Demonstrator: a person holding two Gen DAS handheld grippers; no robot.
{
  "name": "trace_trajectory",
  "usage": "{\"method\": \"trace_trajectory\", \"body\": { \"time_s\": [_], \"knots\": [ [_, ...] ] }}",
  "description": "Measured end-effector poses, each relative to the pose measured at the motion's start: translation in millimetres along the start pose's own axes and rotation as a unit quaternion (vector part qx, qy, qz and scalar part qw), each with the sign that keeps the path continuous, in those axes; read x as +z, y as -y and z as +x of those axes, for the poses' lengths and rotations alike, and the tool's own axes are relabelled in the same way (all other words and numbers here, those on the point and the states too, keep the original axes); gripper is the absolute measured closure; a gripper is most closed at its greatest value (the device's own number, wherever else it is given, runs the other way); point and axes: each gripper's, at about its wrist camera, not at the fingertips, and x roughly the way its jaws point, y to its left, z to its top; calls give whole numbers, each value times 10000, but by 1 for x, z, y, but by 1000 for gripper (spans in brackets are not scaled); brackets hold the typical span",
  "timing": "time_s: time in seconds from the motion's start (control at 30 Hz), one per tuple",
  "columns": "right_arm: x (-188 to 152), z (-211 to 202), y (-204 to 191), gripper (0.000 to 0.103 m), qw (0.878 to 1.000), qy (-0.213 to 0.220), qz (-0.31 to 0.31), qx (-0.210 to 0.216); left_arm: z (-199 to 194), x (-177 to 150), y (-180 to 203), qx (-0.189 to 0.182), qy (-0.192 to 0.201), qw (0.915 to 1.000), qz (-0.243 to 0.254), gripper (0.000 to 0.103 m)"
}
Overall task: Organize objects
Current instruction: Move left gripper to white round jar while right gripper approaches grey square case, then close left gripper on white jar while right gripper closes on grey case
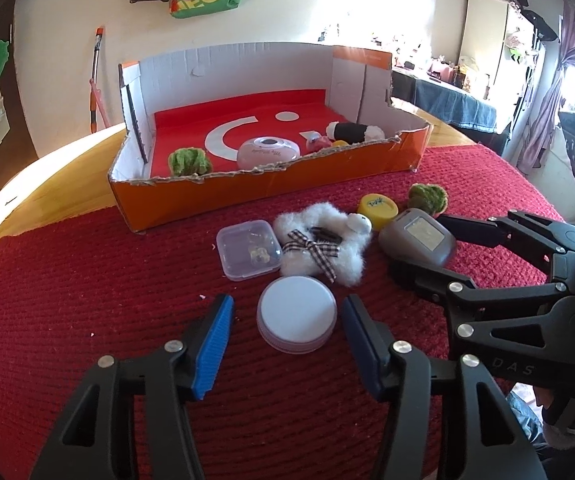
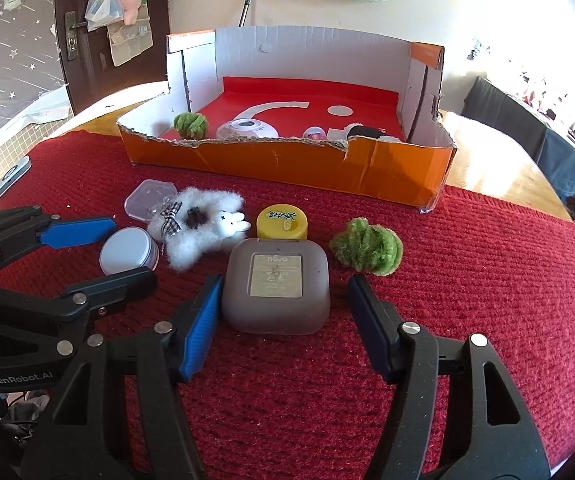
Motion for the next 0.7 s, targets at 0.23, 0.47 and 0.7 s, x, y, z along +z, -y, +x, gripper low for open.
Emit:
{"method": "trace_trajectory", "body": {
  "time_s": [0.23,0.47,0.7],
  "knots": [
    [-2,-1,-2,54,9999,46,-72,122,-1,0,-2,-36,0,10000,-48,60],
    [-2,-3,-2,54,9998,63,-94,181,-2,0,-2,-60,23,9999,-95,61],
    [-1,-10,-2,54,9996,149,-81,226,-8,3,-1,-56,114,9999,-86,61]
  ]
}}
